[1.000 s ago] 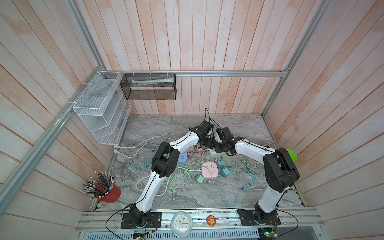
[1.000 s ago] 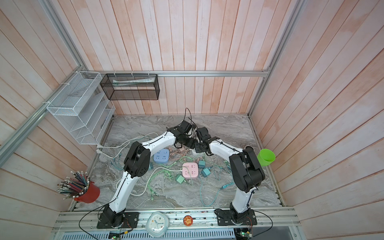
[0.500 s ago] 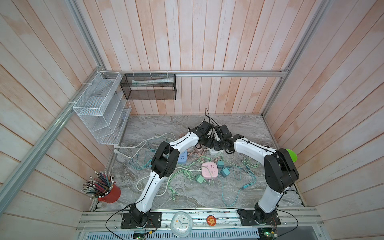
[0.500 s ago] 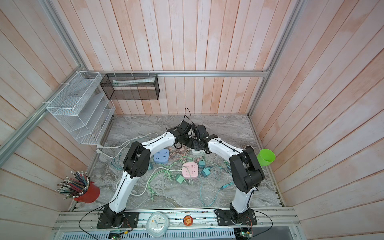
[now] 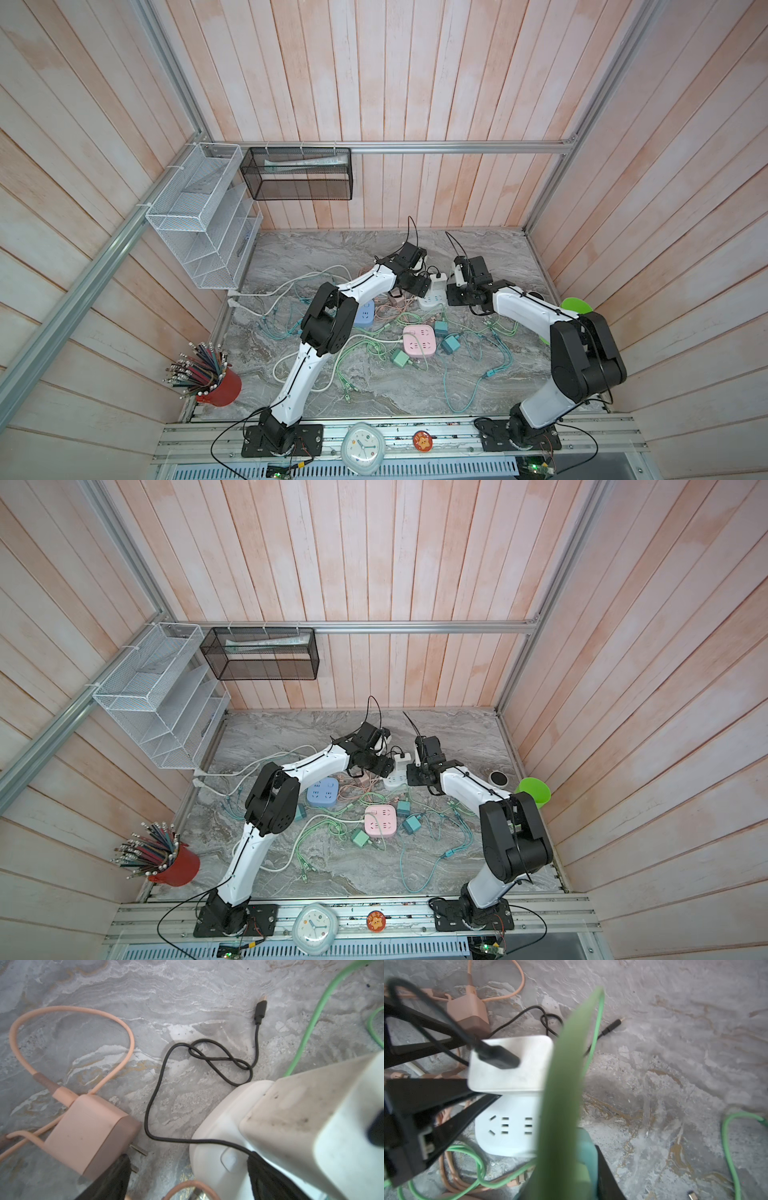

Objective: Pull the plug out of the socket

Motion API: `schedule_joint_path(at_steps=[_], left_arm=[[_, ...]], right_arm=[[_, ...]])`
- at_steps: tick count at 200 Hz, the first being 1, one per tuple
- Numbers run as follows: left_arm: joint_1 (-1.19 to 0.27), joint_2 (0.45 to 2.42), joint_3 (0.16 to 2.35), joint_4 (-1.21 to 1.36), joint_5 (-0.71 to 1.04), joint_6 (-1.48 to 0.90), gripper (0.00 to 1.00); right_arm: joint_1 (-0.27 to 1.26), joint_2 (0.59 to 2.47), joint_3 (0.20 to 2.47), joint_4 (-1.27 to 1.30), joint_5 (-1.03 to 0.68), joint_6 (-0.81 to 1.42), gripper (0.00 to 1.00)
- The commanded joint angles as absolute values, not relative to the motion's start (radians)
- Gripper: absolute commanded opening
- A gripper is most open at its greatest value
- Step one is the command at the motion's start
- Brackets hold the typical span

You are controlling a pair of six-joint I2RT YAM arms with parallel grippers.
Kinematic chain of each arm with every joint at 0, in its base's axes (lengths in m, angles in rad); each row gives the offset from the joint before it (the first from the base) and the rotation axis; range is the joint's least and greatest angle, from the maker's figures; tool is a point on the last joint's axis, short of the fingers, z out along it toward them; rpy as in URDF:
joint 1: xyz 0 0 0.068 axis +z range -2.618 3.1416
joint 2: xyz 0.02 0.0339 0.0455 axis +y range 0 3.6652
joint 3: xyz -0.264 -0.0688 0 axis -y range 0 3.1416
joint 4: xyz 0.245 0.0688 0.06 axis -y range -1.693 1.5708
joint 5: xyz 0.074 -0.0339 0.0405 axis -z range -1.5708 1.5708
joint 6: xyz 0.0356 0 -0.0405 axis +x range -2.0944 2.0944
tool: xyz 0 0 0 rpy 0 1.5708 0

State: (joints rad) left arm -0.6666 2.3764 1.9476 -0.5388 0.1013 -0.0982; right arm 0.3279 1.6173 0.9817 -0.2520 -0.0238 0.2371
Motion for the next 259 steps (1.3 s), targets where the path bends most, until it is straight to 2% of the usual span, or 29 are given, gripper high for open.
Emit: schedule_joint_path(at_steps=[1, 66, 103, 109, 116, 159, 190, 239, 259], left_arm=[[-0.656, 2.411, 1.879, -0.68, 0.059, -0.071, 0.89], [-0.657, 2.359, 1.825, -0.614, 0.114, -0.107, 0.89], [-0.658, 2.358, 1.824, -0.615, 0.116, -0.107, 0.89], [-0.657, 2.358, 1.822, -0.615, 0.116, -0.107, 0.89], [-0.657, 2.356, 1.822, -0.616, 0.115, -0.107, 0.89], [-0.658, 2.34, 1.817, -0.61, 0.115, -0.106, 0.89], [-0.658, 2.323, 1.816, -0.602, 0.117, -0.107, 0.9], [-0.658, 2.266, 1.801, -0.59, 0.082, -0.097, 0.93], [-0.658, 2.251, 1.789, -0.589, 0.077, -0.091, 0.93]], right_arm=[[0.297, 1.581, 0.935, -0.194, -0.119, 0.269, 0.0], [0.155, 1.568, 0.812, -0.101, -0.359, 0.344, 0.01], [0.113, 1.577, 0.795, -0.114, -0.402, 0.359, 0.17], [0.109, 1.579, 0.795, -0.12, -0.399, 0.363, 0.21], [0.103, 1.581, 0.795, -0.129, -0.399, 0.368, 0.29], [0.094, 1.548, 0.804, -0.173, -0.345, 0.386, 0.55], [0.087, 1.52, 0.826, -0.222, -0.294, 0.387, 0.63], [0.093, 1.434, 0.838, -0.246, -0.26, 0.377, 0.66], [0.141, 1.392, 0.836, -0.231, -0.201, 0.349, 0.68]])
